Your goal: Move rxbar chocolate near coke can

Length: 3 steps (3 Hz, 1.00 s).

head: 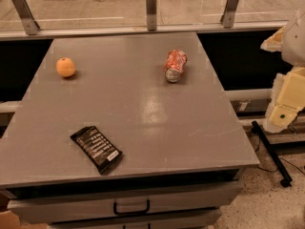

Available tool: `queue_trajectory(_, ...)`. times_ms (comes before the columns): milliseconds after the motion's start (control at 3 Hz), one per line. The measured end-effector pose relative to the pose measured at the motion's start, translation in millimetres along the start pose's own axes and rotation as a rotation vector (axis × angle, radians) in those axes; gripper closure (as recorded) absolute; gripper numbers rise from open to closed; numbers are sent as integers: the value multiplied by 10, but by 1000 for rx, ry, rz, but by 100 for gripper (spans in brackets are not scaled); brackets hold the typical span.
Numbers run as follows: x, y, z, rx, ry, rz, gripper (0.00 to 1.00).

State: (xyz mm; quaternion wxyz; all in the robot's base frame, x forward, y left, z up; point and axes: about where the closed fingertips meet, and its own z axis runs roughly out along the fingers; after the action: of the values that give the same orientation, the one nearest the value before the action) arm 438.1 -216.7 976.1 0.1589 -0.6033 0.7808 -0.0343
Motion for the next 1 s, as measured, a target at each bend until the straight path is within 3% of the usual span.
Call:
queue_trajectory(333, -1, 0, 0, 0, 0, 0, 0)
queue_trajectory(667, -301, 38, 203, -14, -25, 9, 0)
queue_trajectory(1000, -853, 106, 596, -49, -46, 5, 0)
